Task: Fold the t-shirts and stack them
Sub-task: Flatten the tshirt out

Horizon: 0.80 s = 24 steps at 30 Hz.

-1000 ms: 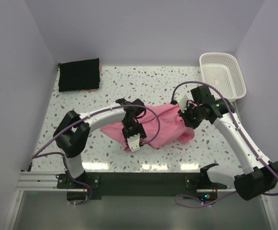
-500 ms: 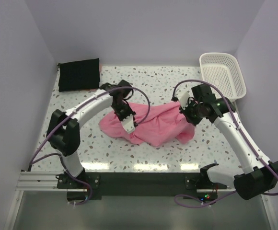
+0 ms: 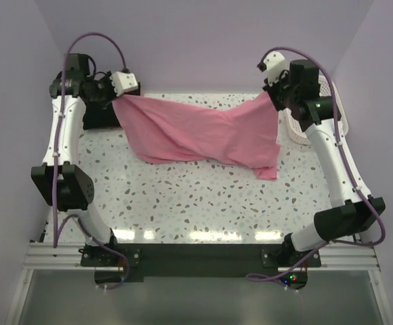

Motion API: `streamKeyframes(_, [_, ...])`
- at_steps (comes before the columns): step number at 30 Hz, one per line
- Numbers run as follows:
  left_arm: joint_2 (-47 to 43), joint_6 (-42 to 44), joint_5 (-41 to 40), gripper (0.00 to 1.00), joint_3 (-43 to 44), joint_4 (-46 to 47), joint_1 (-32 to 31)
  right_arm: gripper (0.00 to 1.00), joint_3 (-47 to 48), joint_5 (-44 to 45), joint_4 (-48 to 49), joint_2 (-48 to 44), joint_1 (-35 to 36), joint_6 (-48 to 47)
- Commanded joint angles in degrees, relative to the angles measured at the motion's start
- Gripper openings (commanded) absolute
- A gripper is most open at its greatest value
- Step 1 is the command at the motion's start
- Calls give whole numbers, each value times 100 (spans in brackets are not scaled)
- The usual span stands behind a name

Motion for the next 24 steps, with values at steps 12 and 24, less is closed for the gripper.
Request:
streamKeyframes(12, [-384, -4596, -313, 0, 343, 3837, 894, 0, 2504, 1192, 2290, 1043, -3, -371])
streamKeyframes(24, [-2027, -4738, -428, 0, -754, 4901, 903, 0, 3209, 1386, 2713, 447, -12, -740])
